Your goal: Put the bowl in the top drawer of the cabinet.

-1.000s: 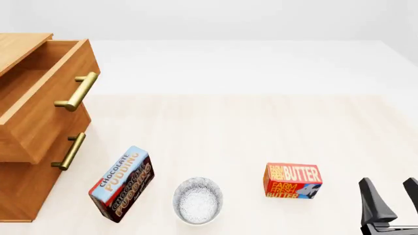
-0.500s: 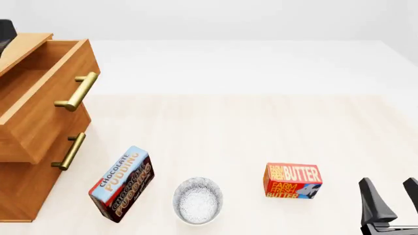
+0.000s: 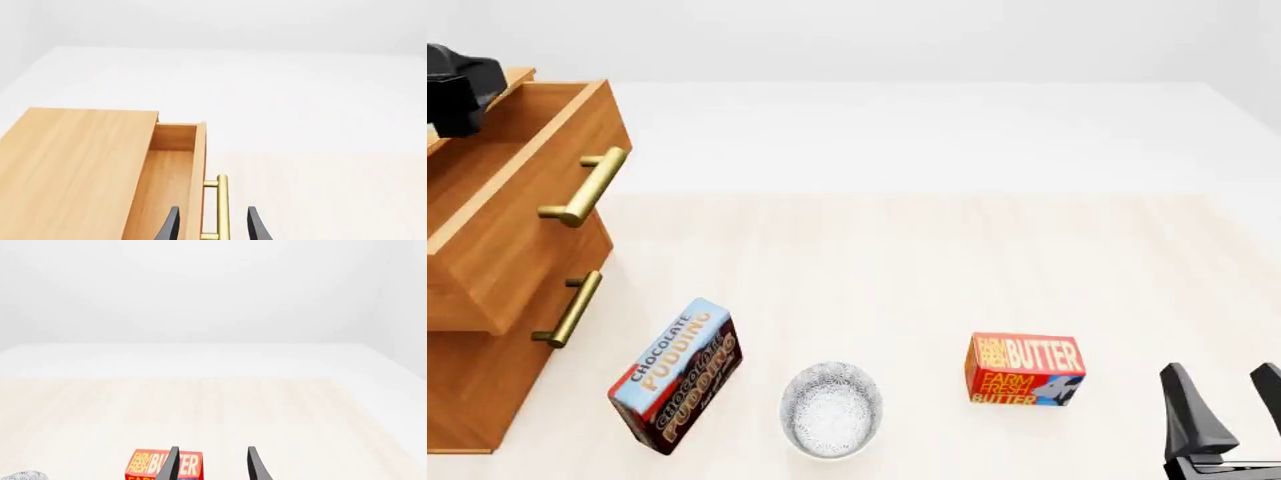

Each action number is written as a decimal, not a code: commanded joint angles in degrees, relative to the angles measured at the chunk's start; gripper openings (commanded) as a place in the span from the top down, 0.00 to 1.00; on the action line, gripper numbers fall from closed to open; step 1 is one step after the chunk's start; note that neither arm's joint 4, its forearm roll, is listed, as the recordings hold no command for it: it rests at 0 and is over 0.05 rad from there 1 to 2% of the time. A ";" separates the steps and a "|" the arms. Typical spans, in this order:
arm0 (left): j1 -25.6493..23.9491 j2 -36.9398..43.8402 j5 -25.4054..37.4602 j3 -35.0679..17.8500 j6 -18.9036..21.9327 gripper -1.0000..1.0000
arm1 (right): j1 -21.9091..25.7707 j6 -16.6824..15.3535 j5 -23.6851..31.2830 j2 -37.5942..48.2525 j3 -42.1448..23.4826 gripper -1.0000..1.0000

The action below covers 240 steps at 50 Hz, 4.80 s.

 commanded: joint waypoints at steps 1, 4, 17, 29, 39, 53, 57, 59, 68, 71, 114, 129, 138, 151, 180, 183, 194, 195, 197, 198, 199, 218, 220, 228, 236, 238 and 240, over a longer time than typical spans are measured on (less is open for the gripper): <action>0.40 2.18 -0.85 0.99 -2.34 0.00 | 0.00 0.01 -0.07 0.02 0.06 0.00; 0.56 2.50 -1.15 1.38 -2.66 0.00 | 0.01 0.01 -0.08 0.01 0.06 0.00; 2.09 4.26 -3.05 3.63 -3.47 0.00 | 0.02 0.00 -0.07 0.02 0.06 0.00; 2.69 5.45 -4.17 4.67 -3.28 0.00 | 0.02 -0.02 -0.07 0.02 0.05 0.00; 2.75 7.08 -5.55 5.76 -3.48 0.00 | 0.01 0.01 -0.08 0.02 0.06 0.00; 2.86 8.58 -7.07 7.38 -3.66 0.00 | 0.02 0.00 -0.08 0.02 0.06 0.00; 2.91 9.11 -7.61 7.70 -3.67 0.00 | 0.02 0.01 -0.08 0.02 0.06 0.00; 2.99 9.20 -7.76 7.84 -3.64 0.00 | 0.02 0.00 -0.07 0.02 0.06 0.00; 2.56 9.75 -8.11 8.64 -3.79 0.00 | 0.01 -0.01 -0.07 0.02 0.05 0.00; 2.49 9.89 -8.14 8.86 -3.84 0.00 | 0.02 -0.01 -0.07 0.02 0.06 0.00; -0.71 11.94 -9.66 12.57 -5.61 0.00 | 0.00 0.01 -0.07 0.02 0.06 0.00; -3.28 12.48 -10.03 13.55 -5.58 0.00 | 0.01 -0.01 -0.08 0.01 0.05 0.00; -4.59 12.69 -10.19 13.90 -5.83 0.00 | 0.01 0.00 -0.08 0.01 0.06 0.00; -6.34 13.19 -9.90 14.25 -6.46 0.00 | 0.02 -0.01 -0.07 0.02 0.06 0.00; -10.79 13.08 -10.55 16.59 -8.77 0.00 | 0.02 0.00 -0.08 0.02 0.06 0.00; -11.12 13.11 -10.57 16.59 -8.76 0.00 | 0.01 0.01 -0.08 0.02 0.06 0.00; -12.59 12.91 -10.92 16.73 -8.46 0.00 | 0.01 0.00 -0.08 0.01 0.06 0.00; -12.85 12.91 -10.96 16.64 -8.37 0.00 | 0.01 -0.02 -0.08 0.02 0.05 0.00; -13.19 12.89 -11.01 16.62 -8.30 0.00 | 0.01 0.00 -0.07 0.02 0.06 0.00; -13.30 12.83 -11.03 16.66 -8.22 0.00 | 0.01 0.00 -0.08 0.02 0.06 0.00; -13.44 12.83 -11.05 16.68 -8.21 0.00 | 0.00 0.01 -0.08 0.01 0.06 0.00; -15.38 11.06 -10.30 16.62 -7.05 0.00 | 0.01 -0.01 -0.08 0.01 0.05 0.00; -15.49 11.05 -10.38 16.46 -6.54 0.00 | 0.01 -0.01 -0.08 0.01 0.05 0.00; -16.27 10.85 -10.30 16.32 -5.96 0.00 | 0.01 0.01 -0.07 0.02 0.06 0.00; -16.89 10.71 -10.16 15.87 -5.32 0.00 | 0.01 0.01 -0.07 0.02 0.06 0.00; -17.13 10.67 -10.12 15.74 -5.20 0.00 | 0.00 0.01 -0.07 0.02 0.06 0.00; -17.43 10.57 -10.10 15.65 -5.06 0.00 | 0.01 0.00 -0.08 0.01 0.06 0.00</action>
